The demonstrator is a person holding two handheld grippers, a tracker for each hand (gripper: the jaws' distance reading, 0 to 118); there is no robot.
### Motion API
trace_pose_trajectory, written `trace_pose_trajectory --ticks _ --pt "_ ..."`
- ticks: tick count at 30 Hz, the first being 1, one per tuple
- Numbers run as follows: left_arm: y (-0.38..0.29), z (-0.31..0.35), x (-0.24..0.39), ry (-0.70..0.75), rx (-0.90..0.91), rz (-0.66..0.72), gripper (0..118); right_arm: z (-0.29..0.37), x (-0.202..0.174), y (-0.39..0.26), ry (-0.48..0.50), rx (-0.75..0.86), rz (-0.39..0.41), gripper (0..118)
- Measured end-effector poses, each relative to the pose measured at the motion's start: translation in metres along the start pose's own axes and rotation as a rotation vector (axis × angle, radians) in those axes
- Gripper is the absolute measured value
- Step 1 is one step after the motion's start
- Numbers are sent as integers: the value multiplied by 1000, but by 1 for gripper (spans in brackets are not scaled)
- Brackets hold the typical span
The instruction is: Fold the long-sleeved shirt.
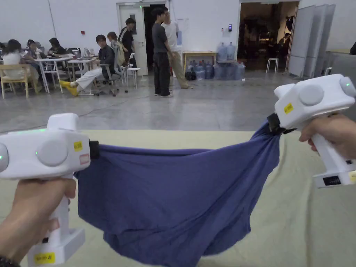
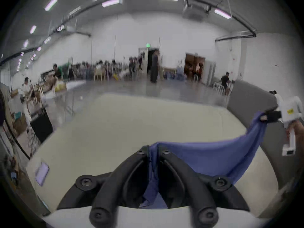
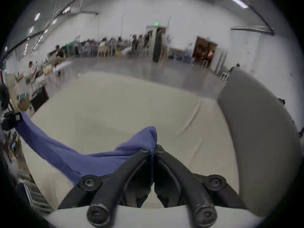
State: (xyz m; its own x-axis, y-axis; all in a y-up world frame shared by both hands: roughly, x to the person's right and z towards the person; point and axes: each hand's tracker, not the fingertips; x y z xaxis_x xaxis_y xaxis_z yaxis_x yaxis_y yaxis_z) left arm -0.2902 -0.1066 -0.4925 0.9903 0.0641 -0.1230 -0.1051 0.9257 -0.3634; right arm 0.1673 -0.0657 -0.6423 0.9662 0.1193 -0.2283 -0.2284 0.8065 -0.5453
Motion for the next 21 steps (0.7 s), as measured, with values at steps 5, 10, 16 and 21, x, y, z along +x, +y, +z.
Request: trace_pose_trajectory --ticks 5,10,16,21 --pt "122 -4 20 1 114 13 2 71 22 73 -88 161 -51 0" --pt "195 -15 43 -16 161 42 2 93 36 120 -162 226 -79 0" --pt "189 -30 67 -47 178 55 2 92 56 123 -176 271 -121 0" --pt "117 -72 71 -84 53 32 2 47 66 67 -147 196 -170 0"
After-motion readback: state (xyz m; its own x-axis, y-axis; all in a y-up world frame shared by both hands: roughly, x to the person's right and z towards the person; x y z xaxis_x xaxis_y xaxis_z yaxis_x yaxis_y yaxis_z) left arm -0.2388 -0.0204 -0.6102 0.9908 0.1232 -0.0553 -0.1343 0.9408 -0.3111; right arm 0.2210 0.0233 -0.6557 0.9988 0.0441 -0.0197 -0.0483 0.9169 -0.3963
